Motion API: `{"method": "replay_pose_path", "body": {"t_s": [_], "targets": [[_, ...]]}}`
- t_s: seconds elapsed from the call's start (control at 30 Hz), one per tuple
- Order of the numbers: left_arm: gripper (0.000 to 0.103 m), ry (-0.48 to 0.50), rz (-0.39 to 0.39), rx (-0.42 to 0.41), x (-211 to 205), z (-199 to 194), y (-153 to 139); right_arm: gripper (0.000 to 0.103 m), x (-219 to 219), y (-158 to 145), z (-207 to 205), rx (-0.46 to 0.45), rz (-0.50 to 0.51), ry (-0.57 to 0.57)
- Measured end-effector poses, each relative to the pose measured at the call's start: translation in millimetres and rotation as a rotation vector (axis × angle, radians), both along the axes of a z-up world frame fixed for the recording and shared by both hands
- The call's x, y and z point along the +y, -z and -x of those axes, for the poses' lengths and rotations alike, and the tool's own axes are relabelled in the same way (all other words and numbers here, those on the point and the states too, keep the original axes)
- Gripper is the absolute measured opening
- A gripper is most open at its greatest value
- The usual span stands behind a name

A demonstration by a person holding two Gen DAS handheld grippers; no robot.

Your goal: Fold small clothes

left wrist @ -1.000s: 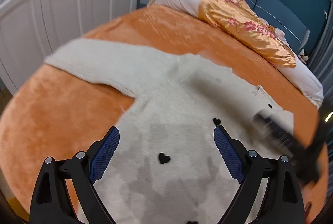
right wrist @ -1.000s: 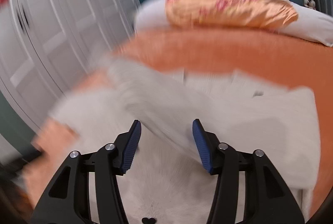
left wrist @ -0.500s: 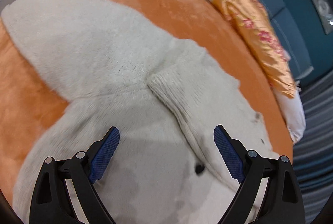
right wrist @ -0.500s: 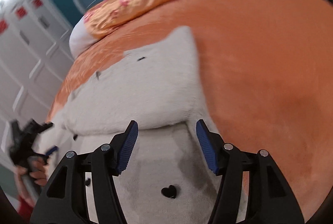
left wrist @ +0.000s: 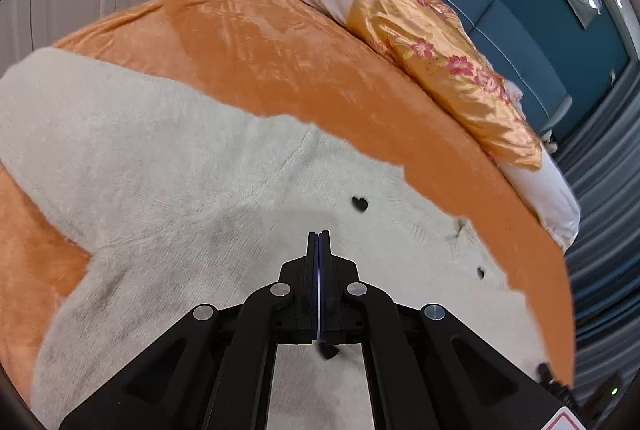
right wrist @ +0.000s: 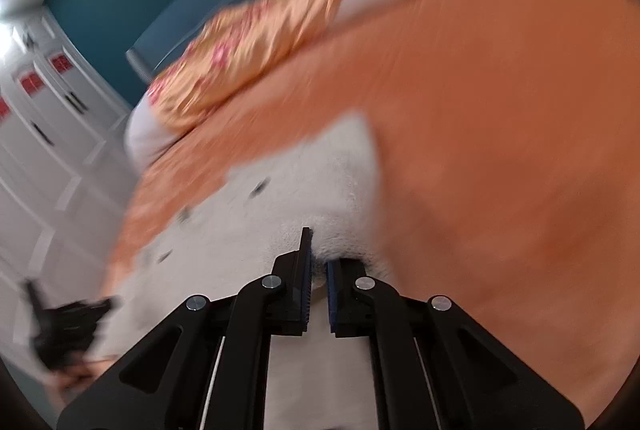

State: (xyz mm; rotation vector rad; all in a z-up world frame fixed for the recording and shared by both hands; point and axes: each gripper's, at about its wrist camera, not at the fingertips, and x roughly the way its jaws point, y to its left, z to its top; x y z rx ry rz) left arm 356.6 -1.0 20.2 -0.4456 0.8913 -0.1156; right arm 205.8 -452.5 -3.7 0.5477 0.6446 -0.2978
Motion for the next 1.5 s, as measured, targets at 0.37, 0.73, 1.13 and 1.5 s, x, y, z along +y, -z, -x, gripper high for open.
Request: {"method": "replay_pose_path", "body": {"t_s": [0.37,0.73,1.13,1.5], "targets": [[0.019,-0.045,0.054,0.072,20,20,27,0.013,8,-2,30,0.065,0.081,-0.055],[0.007,0.018,0.143,0.122,-4,-7,35,0.016,3,-6,11,-0.004,0.052,-0.077],[0.017,-0.007,0.025,0.057,23,18,33,0.017,18,33,-15,0.246,0.268,-0.109],[0.070,-0.507,0.070,0.028,273,49,11,0.033,144,-29,105,0.119,0.346,-0.297]]}}
